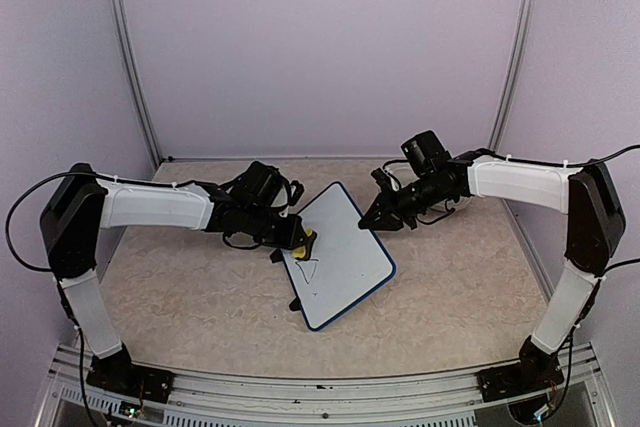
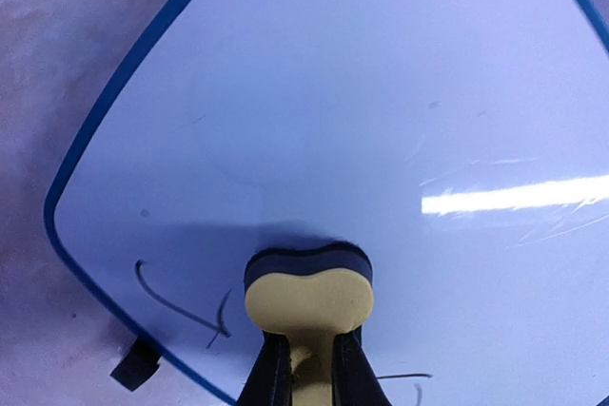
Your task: Erase the whiteboard
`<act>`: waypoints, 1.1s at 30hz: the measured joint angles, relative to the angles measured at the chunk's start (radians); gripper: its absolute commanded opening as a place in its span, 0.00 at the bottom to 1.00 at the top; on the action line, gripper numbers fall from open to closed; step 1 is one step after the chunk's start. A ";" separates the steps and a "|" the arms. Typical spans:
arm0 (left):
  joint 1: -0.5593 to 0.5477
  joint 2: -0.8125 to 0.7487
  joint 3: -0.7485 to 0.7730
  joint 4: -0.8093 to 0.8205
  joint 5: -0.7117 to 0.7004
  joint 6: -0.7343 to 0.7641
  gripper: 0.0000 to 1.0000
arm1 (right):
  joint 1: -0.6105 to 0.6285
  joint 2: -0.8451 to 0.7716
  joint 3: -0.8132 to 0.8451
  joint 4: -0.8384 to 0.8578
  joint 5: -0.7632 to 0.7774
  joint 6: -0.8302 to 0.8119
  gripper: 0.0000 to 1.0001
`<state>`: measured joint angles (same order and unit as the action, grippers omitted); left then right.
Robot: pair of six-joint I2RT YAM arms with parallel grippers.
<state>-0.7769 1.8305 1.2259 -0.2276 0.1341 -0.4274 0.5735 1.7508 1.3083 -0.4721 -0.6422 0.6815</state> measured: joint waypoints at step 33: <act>0.140 0.042 -0.084 0.132 0.006 -0.170 0.00 | -0.011 -0.003 0.000 -0.009 0.007 -0.008 0.00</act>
<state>-0.6365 1.8725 1.1416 -0.0956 0.1398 -0.5972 0.5629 1.7477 1.3083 -0.4808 -0.6350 0.6739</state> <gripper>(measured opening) 0.116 0.045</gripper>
